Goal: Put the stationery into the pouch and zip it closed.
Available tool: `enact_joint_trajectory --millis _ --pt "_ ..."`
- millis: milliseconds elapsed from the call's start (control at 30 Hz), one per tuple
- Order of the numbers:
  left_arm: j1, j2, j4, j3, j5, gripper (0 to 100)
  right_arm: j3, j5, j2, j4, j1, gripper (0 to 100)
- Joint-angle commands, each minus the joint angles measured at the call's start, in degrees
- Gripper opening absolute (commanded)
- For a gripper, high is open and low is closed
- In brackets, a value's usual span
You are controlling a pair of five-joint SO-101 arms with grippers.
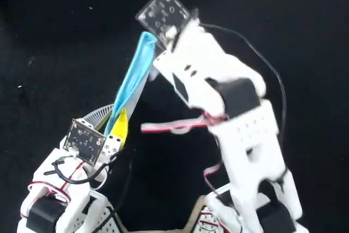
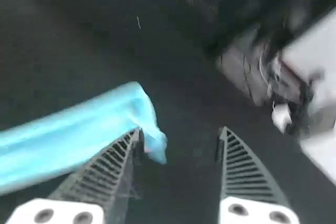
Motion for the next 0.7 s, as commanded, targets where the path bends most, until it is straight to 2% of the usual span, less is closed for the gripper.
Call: enact_joint_trajectory --millis 0,133,200,267,300,367,433,667 --pt "0.13 0.44 0.09 1.19 0.53 3 -3.12 -0.62 -5.93 2.37 -2.64 21.9" --pt "-0.13 0.44 -0.53 1.36 0.53 3 -2.68 -0.62 -10.42 10.37 -2.64 20.9" --pt "-0.13 0.44 -1.05 1.54 0.53 3 0.4 -0.62 -12.44 12.57 -1.05 14.3" --pt "0.31 0.44 -1.93 2.42 0.53 3 5.49 -0.62 -14.55 12.4 -0.44 2.4" --pt "0.31 0.44 -2.64 3.03 0.53 3 8.22 -0.62 -15.78 11.69 -0.26 0.8" --pt "-0.22 0.44 -4.31 4.35 0.53 3 14.55 -0.62 -18.59 10.29 -0.18 4.4" --pt "-0.22 0.44 -5.1 5.14 0.53 3 21.58 -0.79 -22.02 7.82 -0.26 1.1" --pt "0.04 0.44 -4.84 5.41 0.53 3 47.25 -6.33 -37.32 -8.35 -0.62 1.1"
